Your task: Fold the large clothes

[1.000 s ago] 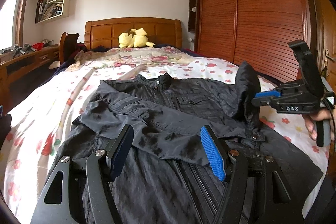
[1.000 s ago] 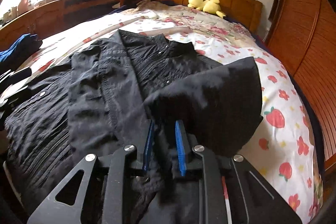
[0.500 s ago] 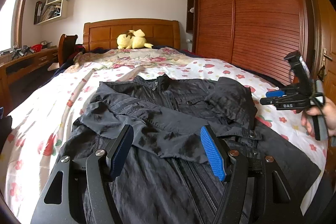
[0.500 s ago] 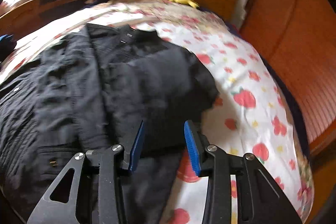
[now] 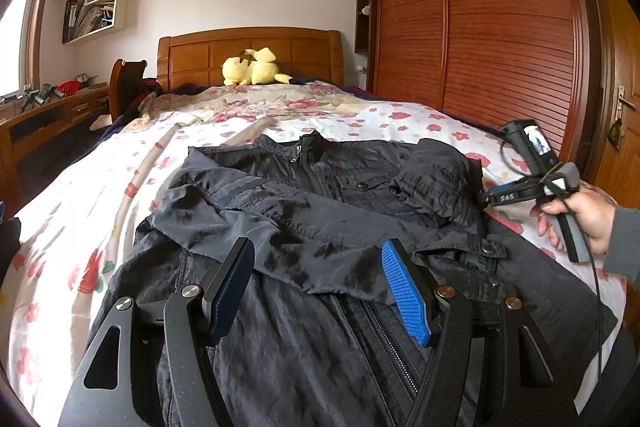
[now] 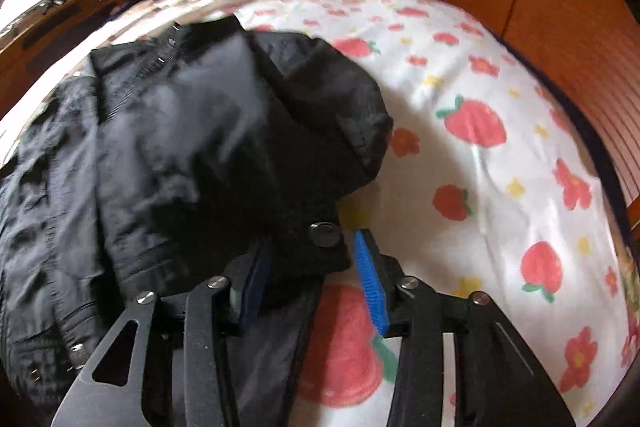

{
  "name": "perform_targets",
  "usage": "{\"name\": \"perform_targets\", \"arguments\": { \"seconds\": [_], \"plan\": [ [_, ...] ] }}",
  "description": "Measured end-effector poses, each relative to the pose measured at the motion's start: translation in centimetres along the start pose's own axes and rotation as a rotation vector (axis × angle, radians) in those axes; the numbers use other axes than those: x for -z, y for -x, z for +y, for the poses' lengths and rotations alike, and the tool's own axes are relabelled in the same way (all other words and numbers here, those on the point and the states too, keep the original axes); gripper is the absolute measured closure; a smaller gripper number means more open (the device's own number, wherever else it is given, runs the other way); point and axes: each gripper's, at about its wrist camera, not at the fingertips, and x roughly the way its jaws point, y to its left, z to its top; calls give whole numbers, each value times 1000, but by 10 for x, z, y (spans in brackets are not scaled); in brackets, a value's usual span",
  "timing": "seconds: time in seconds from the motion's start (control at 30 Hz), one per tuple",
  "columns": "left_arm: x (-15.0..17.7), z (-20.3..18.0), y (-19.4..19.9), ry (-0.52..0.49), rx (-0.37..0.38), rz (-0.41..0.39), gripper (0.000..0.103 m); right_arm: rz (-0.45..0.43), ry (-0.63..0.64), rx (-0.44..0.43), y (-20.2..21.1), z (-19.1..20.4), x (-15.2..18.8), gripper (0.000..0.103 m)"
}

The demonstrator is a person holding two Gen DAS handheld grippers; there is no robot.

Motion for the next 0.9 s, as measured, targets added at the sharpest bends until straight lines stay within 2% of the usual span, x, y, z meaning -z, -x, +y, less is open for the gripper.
{"name": "perform_targets", "arguments": {
  "seconds": [0.2,0.33,0.4,0.53,0.6,0.73,0.9],
  "plan": [
    [-1,0,0,0,-1,2,35,33,-42,-25,-14,-4,2,57],
    [0,-1,0,-4,-1,5,35,42,-79,-85,-16,-13,2,58],
    [1,-1,0,-8,-2,5,35,44,-85,-128,-16,-16,3,67],
    [2,-2,0,-13,-4,10,35,32,-66,-140,-13,-15,6,77],
    [2,-2,0,-14,-5,11,35,-18,-26,-116,-2,-11,7,87],
    [1,-4,1,-16,-3,9,35,-143,57,-107,34,9,-7,91],
    [0,-3,6,-16,-4,-1,35,-260,145,-150,84,42,-25,93]
  ]
}}
